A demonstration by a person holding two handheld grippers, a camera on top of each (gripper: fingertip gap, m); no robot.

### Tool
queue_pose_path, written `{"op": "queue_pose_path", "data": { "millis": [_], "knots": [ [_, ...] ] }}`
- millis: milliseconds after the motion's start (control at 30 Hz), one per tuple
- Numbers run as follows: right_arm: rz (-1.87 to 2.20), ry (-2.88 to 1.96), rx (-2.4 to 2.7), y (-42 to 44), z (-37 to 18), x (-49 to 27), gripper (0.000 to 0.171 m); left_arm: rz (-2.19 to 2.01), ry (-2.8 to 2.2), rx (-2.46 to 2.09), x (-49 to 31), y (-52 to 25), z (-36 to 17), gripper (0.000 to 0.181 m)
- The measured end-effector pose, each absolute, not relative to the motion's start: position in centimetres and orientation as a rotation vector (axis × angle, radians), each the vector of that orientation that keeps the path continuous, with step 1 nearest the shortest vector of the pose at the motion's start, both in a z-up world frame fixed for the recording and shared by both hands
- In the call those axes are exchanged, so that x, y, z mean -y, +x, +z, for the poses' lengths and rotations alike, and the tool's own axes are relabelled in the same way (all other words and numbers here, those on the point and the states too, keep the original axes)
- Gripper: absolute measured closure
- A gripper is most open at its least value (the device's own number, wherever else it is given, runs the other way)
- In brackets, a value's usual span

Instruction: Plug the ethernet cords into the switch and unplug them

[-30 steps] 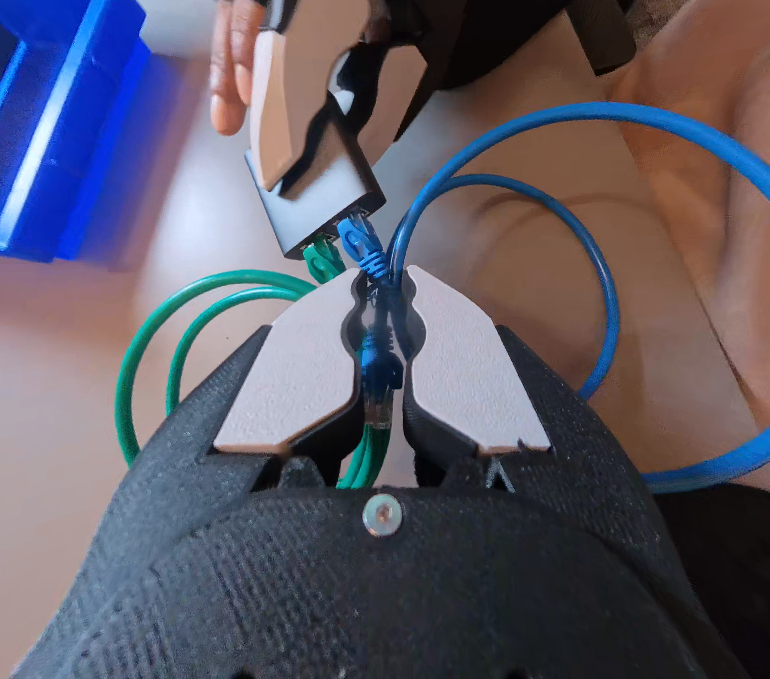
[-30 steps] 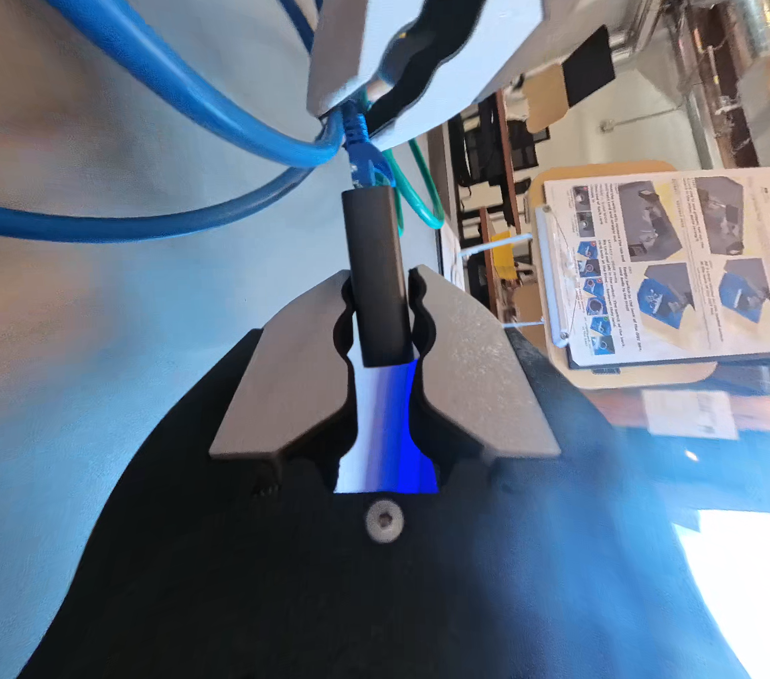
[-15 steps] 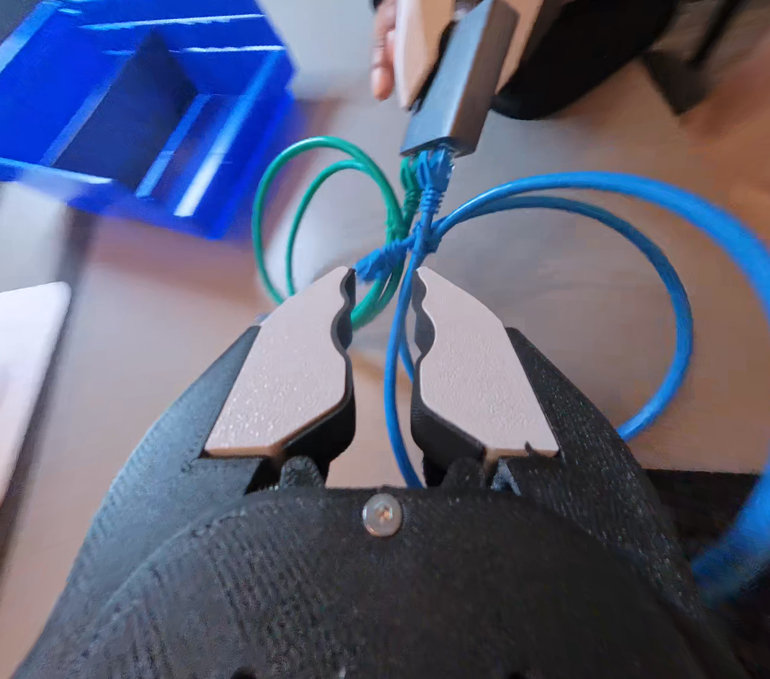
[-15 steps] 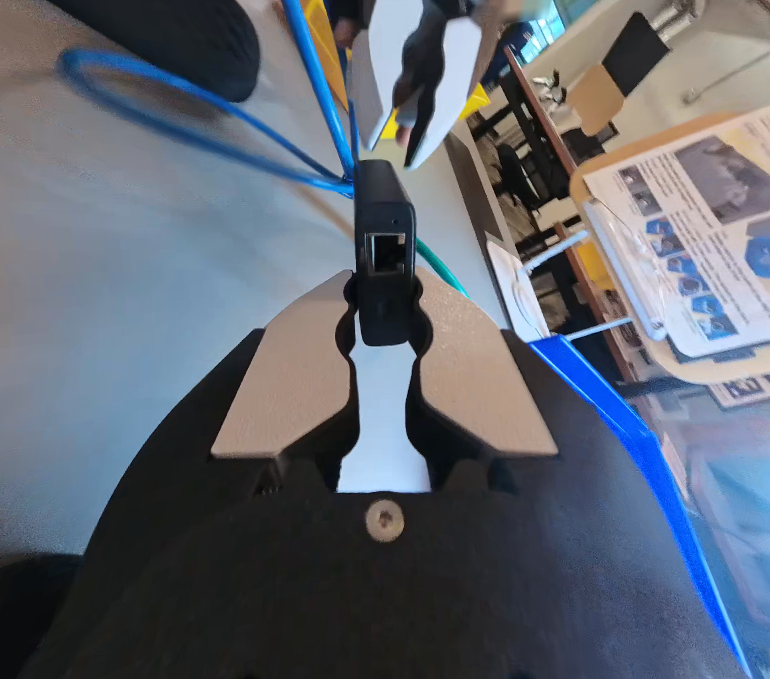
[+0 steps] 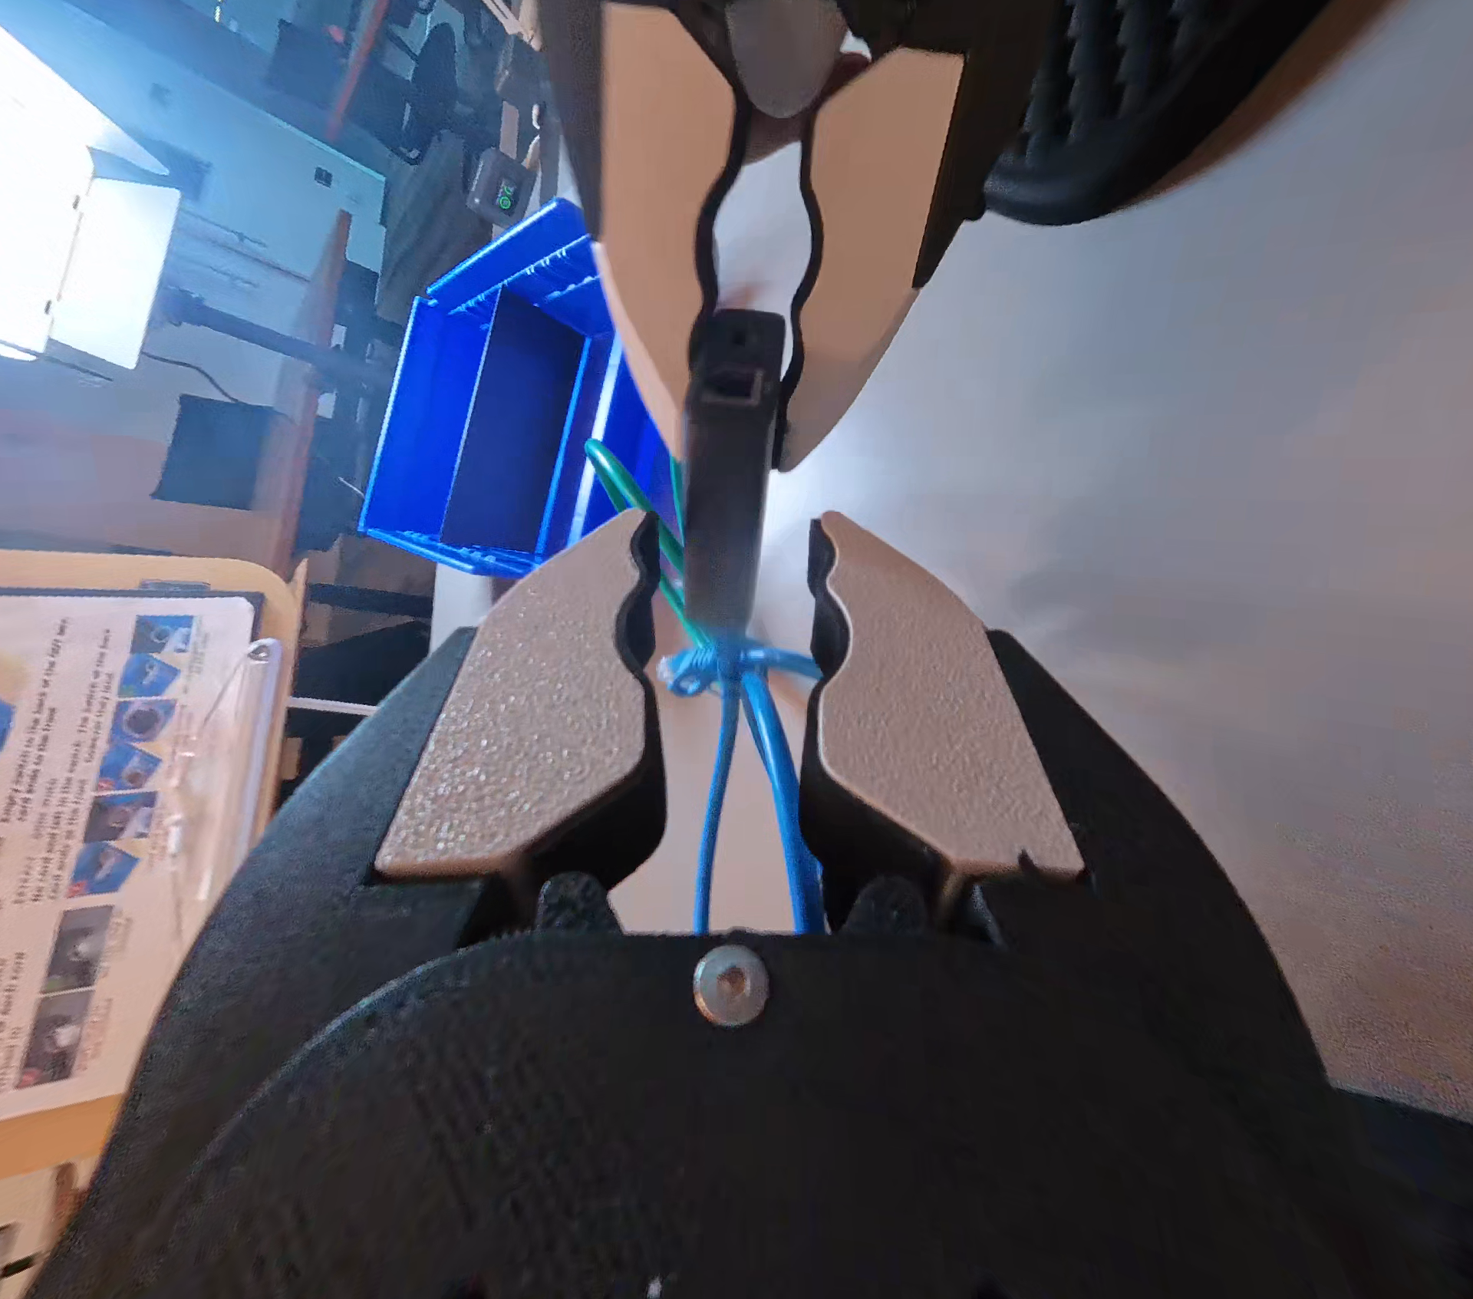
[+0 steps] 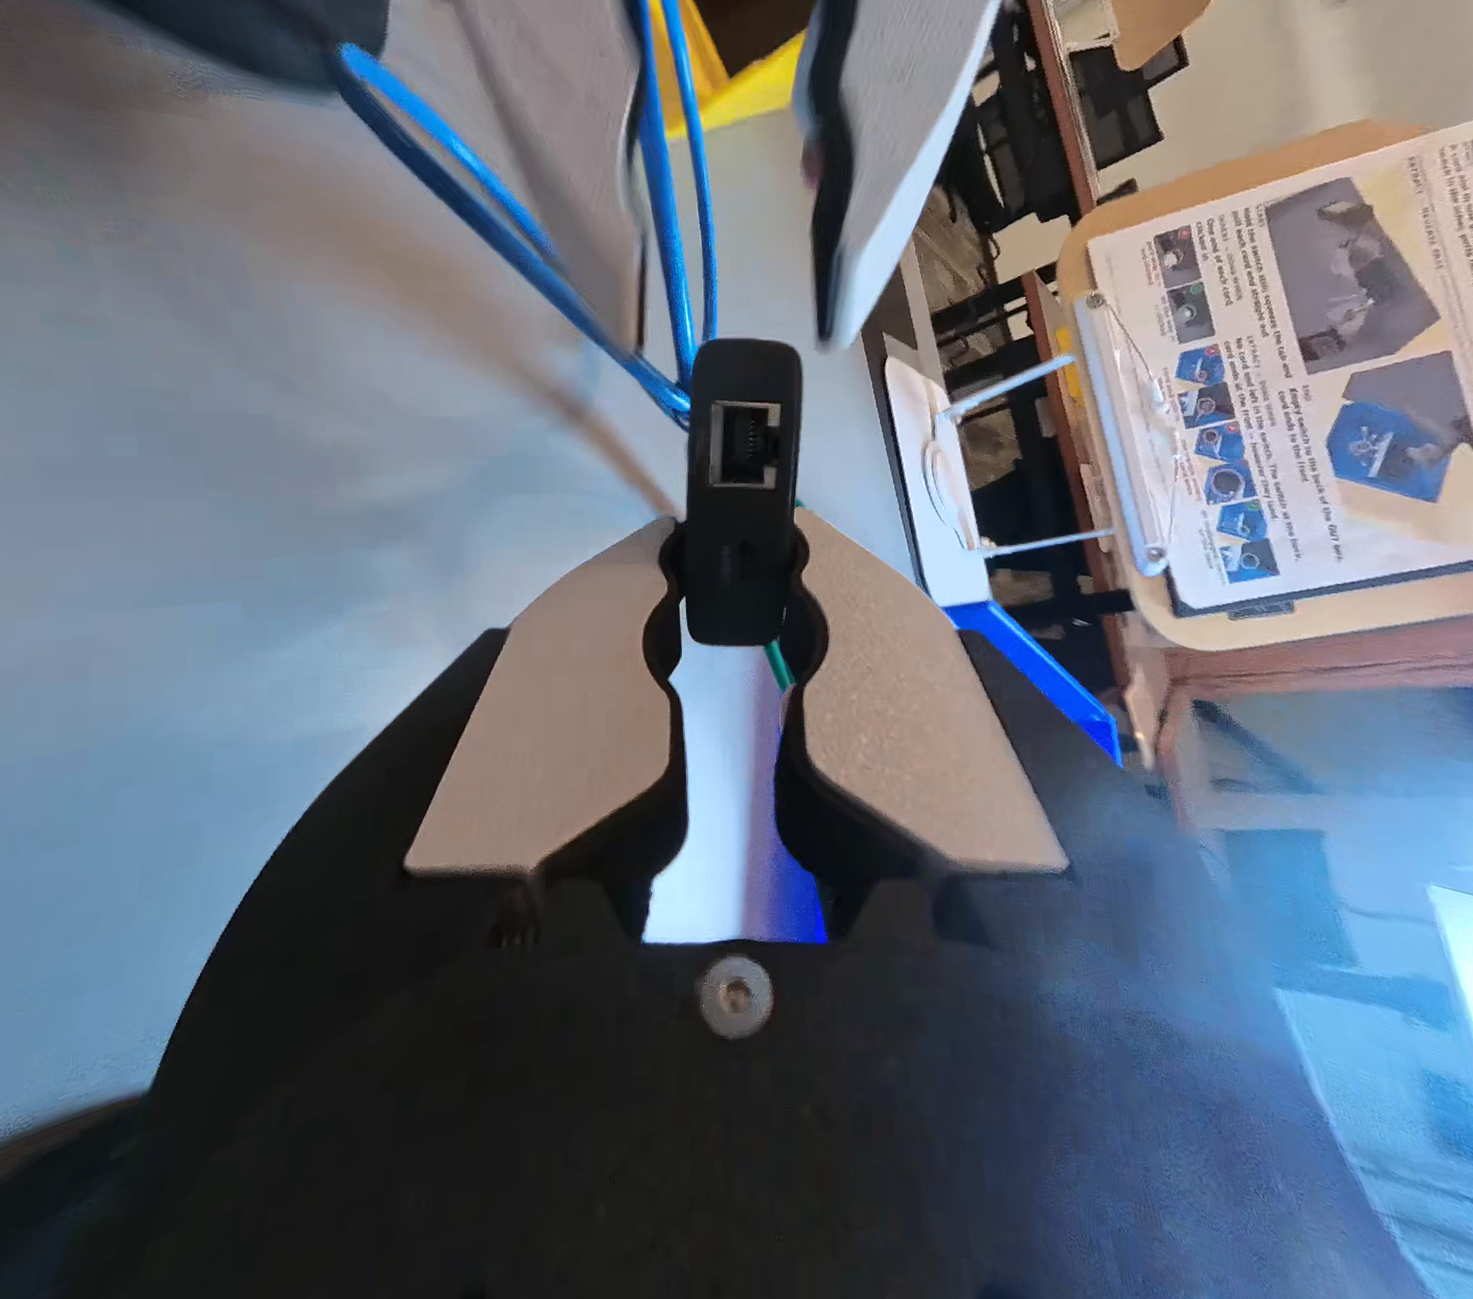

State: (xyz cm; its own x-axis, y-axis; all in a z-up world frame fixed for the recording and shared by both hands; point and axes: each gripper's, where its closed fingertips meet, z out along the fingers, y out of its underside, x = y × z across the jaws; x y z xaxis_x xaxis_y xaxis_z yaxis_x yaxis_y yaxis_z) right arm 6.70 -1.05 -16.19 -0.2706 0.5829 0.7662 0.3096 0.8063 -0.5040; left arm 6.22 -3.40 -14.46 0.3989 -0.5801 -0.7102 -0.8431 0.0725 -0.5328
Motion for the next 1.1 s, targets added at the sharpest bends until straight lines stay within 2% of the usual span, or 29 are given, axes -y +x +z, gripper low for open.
{"op": "queue_pose_path", "data": {
  "millis": [100,167,300,400,500,600,667,767,800,833,867,900,933,1100],
  "knots": [
    [0.364,-0.691,1.858,5.6,-13.2,1.4,0.150,0.401,-1.540,-1.294,1.6,5.5,-12.4,0.158],
    [0.388,-0.649,1.783,5.0,-10.3,0.8,0.149,0.307,-1.492,-1.221,1.0,5.1,-9.6,0.159],
    [0.739,-0.682,1.585,5.7,-3.9,0.1,0.145,0.050,-1.286,-1.071,1.9,4.3,-4.3,0.161],
    [0.820,-0.684,1.439,6.9,-2.1,-2.3,0.143,-0.080,-1.168,-0.978,2.8,3.3,-2.4,0.161],
    [0.841,-0.700,1.415,7.8,-3.0,-3.8,0.143,-0.196,-1.122,-0.944,3.2,2.3,-2.4,0.161],
    [0.910,-0.722,1.588,7.7,-6.2,-2.7,0.147,-0.348,-1.080,-0.901,3.5,1.8,-2.2,0.161],
    [0.980,-0.751,1.606,6.4,-8.0,-1.6,0.141,-0.420,-1.051,-0.885,3.5,2.1,-2.2,0.161],
    [1.022,-0.804,1.632,4.0,-10.3,0.2,0.116,-0.496,-1.027,-0.901,3.7,3.4,-2.7,0.160],
    [1.002,-0.793,1.617,3.3,-10.3,0.3,0.115,-0.524,-1.023,-0.912,3.9,3.9,-3.0,0.161],
    [1.001,-0.784,1.605,2.8,-10.3,0.4,0.116,-0.538,-1.026,-0.925,3.9,4.4,-3.4,0.161],
    [1.006,-0.783,1.615,2.4,-10.4,0.6,0.124,-0.539,-1.035,-0.934,3.8,4.7,-3.9,0.161],
    [0.997,-0.761,1.670,2.3,-10.9,1.1,0.140,-0.529,-1.047,-0.937,3.6,4.7,-4.2,0.160],
    [0.952,-0.748,1.690,2.2,-11.3,1.1,0.147,-0.527,-1.071,-0.939,3.4,4.4,-4.6,0.161],
    [0.535,-0.832,1.743,2.5,-13.6,-3.4,0.153,-0.233,-1.377,-1.006,1.2,1.2,-9.1,0.156]
  ]
}}
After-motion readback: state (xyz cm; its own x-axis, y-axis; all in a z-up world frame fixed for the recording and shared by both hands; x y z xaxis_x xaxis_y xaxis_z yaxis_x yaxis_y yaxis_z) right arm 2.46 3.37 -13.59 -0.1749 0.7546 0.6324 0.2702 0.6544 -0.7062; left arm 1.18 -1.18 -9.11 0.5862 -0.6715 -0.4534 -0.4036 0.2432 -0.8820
